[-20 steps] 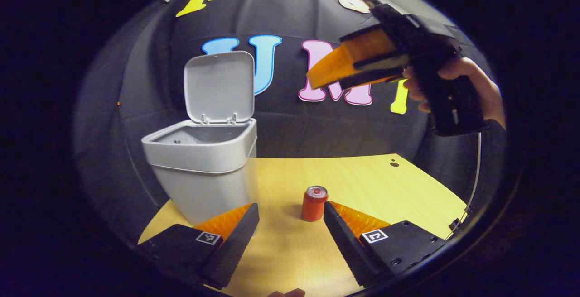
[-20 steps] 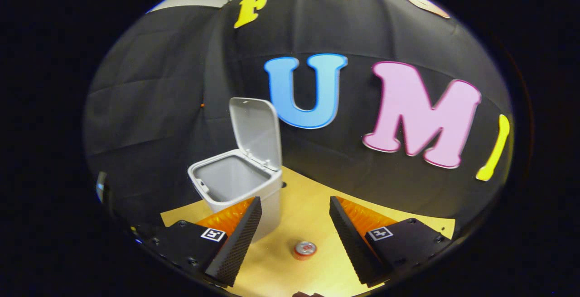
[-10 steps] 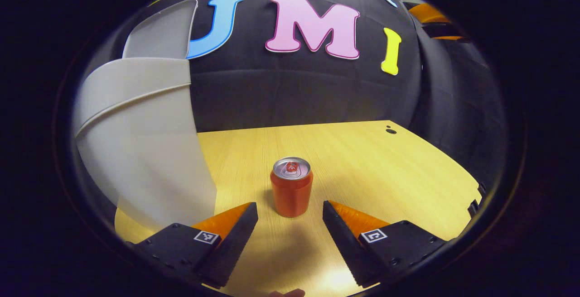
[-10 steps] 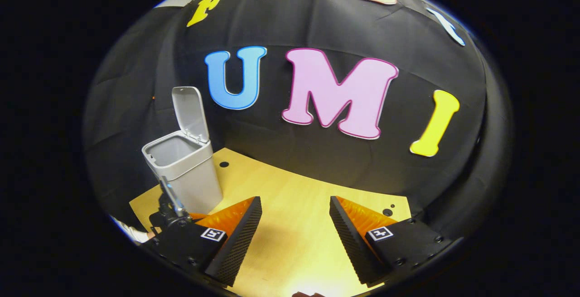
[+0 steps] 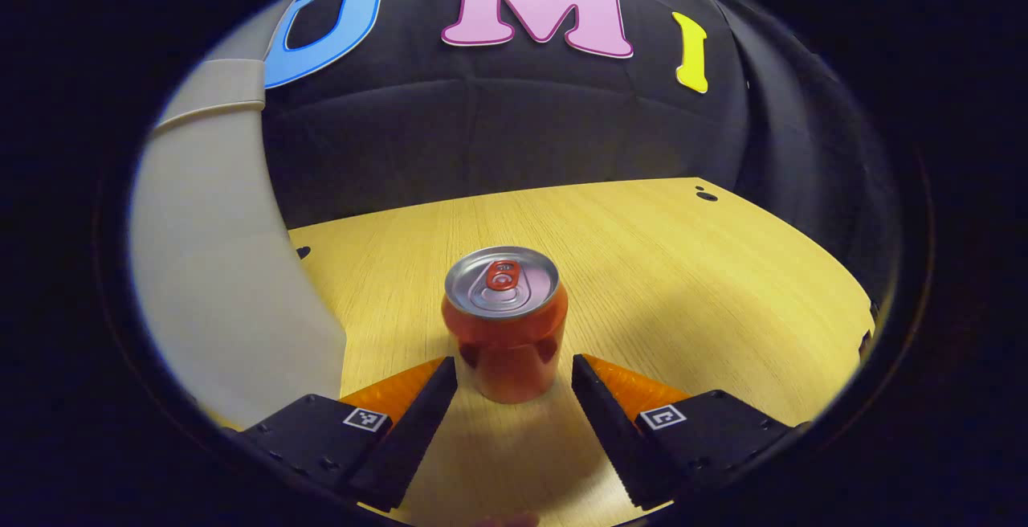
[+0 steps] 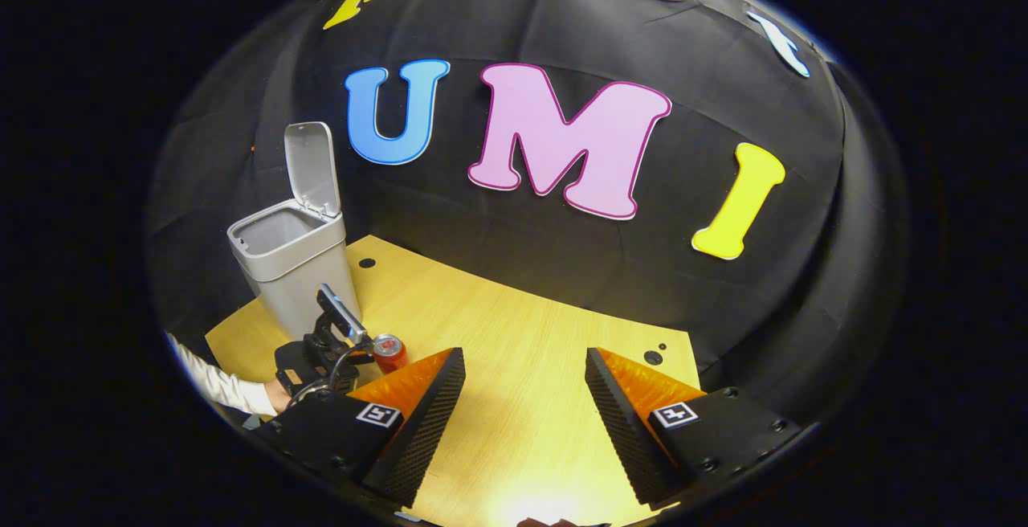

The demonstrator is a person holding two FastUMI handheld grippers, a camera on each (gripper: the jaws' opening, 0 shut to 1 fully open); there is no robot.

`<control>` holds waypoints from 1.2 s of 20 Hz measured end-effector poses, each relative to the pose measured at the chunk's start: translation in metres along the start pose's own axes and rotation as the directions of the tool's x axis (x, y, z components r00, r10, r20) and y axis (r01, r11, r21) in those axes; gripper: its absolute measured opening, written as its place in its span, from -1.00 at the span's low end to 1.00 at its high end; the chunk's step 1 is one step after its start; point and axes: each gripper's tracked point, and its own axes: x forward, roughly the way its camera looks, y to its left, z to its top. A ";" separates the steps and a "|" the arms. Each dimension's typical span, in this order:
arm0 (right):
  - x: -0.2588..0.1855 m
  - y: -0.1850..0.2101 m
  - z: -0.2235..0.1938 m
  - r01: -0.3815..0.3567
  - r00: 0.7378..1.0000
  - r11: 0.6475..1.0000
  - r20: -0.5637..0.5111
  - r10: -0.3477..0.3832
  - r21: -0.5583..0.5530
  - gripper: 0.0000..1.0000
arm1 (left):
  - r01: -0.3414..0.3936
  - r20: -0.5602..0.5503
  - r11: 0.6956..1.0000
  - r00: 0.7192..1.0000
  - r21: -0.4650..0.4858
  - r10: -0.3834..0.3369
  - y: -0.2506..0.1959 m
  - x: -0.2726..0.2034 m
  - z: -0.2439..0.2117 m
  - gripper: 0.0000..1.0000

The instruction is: Press the lid of the desktop garbage bin to open it, pick up the crumpled paper on the desktop and throw it into the bin, then pick up the pop can on the desktop and drop it into the bin, and finally close the garbage bin lid.

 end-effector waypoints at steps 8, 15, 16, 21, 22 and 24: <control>-0.011 0.006 -0.009 0.009 1.000 1.000 -0.008 -0.009 0.013 0.94 | 0.026 0.048 1.000 0.999 -0.006 -0.025 0.002 0.009 0.032 0.77; -0.033 -0.008 0.002 0.026 0.998 0.991 0.056 -0.033 0.128 0.94 | 0.008 0.231 1.000 0.973 -0.017 -0.004 0.014 -0.091 0.146 0.73; -0.034 -0.010 0.001 0.022 0.998 0.989 0.059 -0.031 0.145 0.94 | 0.002 0.248 1.000 0.969 -0.028 0.005 0.018 -0.109 0.165 0.73; -0.027 -0.006 0.016 -0.046 0.994 0.970 0.111 0.019 0.241 0.94 | -0.120 0.416 0.992 0.901 -0.031 0.122 0.072 -0.215 0.280 0.72; -0.026 -0.006 0.022 -0.060 0.992 0.965 0.125 0.029 0.257 0.94 | -0.178 0.404 0.983 0.897 -0.041 0.179 0.096 -0.233 0.283 0.71; -0.025 -0.004 0.031 -0.092 0.987 0.953 0.157 0.047 0.290 0.94 | -0.224 0.385 0.972 0.893 -0.071 0.234 0.125 -0.243 0.277 0.72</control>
